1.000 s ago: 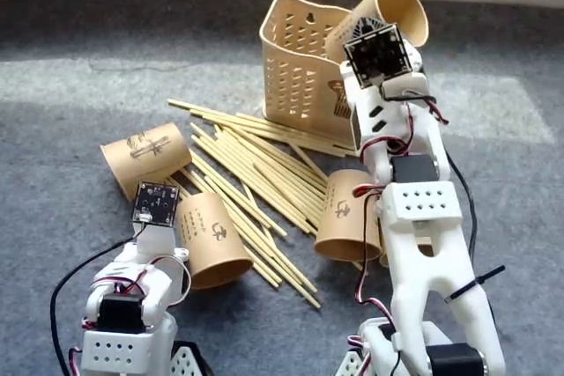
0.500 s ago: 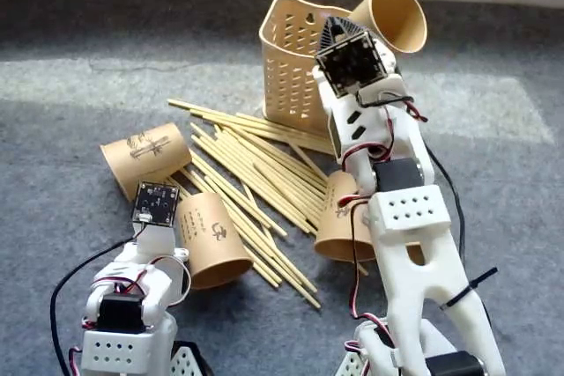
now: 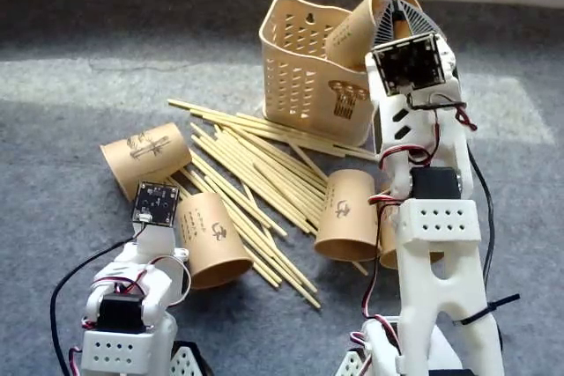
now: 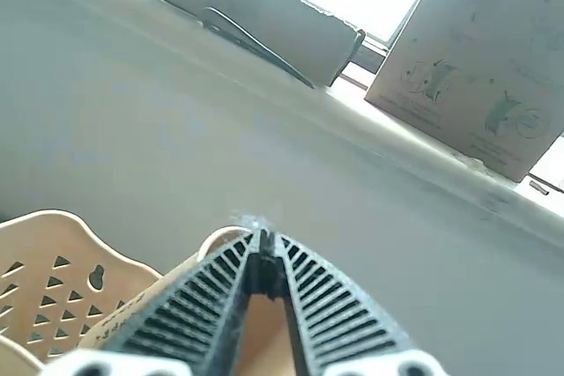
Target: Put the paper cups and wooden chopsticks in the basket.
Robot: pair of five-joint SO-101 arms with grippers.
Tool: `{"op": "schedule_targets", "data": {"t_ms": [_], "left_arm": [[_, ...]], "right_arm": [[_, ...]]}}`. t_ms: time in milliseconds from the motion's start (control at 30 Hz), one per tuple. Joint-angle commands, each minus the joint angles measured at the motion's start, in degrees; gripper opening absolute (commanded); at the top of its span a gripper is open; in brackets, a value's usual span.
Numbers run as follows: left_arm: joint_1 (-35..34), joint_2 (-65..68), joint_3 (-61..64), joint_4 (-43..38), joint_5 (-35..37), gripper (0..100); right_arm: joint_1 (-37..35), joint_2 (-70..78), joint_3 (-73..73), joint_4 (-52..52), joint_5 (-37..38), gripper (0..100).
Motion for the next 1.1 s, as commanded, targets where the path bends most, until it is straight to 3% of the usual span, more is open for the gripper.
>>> {"op": "schedule_targets", "data": {"t_ms": [0, 633, 933, 1067], "left_arm": [[-0.13, -0.57, 1.1, 0.26, -0.44, 1], [-0.13, -0.57, 1.1, 0.26, -0.44, 1], [-0.13, -0.57, 1.1, 0.26, -0.44, 1], [-0.13, -0.57, 1.1, 0.26, -0.44, 1]], "right_arm": [[0.57, -2.15, -2.15, -1.36, -0.53, 1.5], [-10.15, 9.1, -1.36, -0.92, -0.53, 1.5], [-9.89, 0.4, -2.77, -0.92, -0.53, 1.5], [-6.64, -2.42, -2.77, -0.92, -0.62, 1.5]]}}
